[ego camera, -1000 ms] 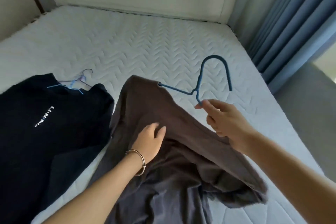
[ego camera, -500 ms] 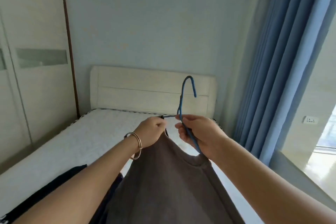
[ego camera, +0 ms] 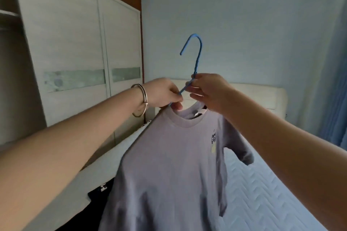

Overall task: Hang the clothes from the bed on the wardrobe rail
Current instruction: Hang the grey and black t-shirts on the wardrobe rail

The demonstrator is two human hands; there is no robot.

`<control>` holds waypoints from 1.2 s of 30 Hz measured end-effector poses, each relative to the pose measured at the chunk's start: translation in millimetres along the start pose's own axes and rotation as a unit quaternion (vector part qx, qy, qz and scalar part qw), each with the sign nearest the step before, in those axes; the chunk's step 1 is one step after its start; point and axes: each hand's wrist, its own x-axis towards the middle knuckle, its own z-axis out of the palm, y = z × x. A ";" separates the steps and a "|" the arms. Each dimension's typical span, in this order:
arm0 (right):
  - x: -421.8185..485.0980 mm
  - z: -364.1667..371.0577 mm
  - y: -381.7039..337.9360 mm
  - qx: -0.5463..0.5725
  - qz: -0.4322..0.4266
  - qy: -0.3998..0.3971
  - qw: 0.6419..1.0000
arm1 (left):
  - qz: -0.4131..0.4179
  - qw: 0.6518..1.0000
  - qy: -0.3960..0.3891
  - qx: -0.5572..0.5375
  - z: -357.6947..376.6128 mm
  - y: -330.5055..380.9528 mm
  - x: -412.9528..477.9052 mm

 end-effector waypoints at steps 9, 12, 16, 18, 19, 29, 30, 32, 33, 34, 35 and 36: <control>-26.8 10.6 -32.0 -0.278 -0.280 0.144 0.907 | 0.061 0.966 0.243 0.059 -38.6 -8.0 -32.4; -32.2 19.2 -23.9 -0.273 -0.280 0.173 0.904 | 0.065 0.956 0.265 0.104 -42.6 -8.3 -41.5; -45.3 25.8 -30.3 -0.148 -0.086 0.023 0.985 | 0.040 0.943 0.289 0.162 -41.5 -18.6 -57.1; -49.1 27.1 -31.0 -0.071 -0.056 -0.019 0.996 | 0.027 0.936 0.301 0.180 -43.1 -25.5 -66.8; -47.3 28.0 -29.1 -0.077 -0.097 0.003 0.992 | 0.024 0.934 0.305 0.185 -44.3 -28.7 -71.9; -43.8 84.4 -29.0 -0.308 -0.279 -0.069 0.907 | 0.066 0.890 0.381 0.239 -70.6 -70.0 -135.2; -44.2 95.4 -26.9 -0.310 -0.283 -0.072 0.905 | 0.082 0.866 0.399 0.288 -71.7 -76.5 -143.9; -47.8 119.4 -22.0 -0.336 -0.277 -0.077 0.897 | 0.120 0.824 0.394 0.389 -67.8 -90.4 -162.4; -50.3 132.2 -20.4 -0.352 -0.272 -0.084 0.891 | 0.143 0.815 0.360 0.432 -61.4 -100.2 -170.6; -53.3 145.3 -19.6 -0.366 -0.271 -0.093 0.885 | 0.157 0.819 0.307 0.459 -52.7 -111.7 -178.1; -57.0 158.5 -20.1 -0.375 -0.273 -0.104 0.880 | 0.154 0.830 0.258 0.470 -43.5 -123.9 -185.6; -61.3 172.3 -21.1 -0.381 -0.279 -0.115 0.874 | 0.138 0.846 0.223 0.464 -35.9 -135.7 -193.9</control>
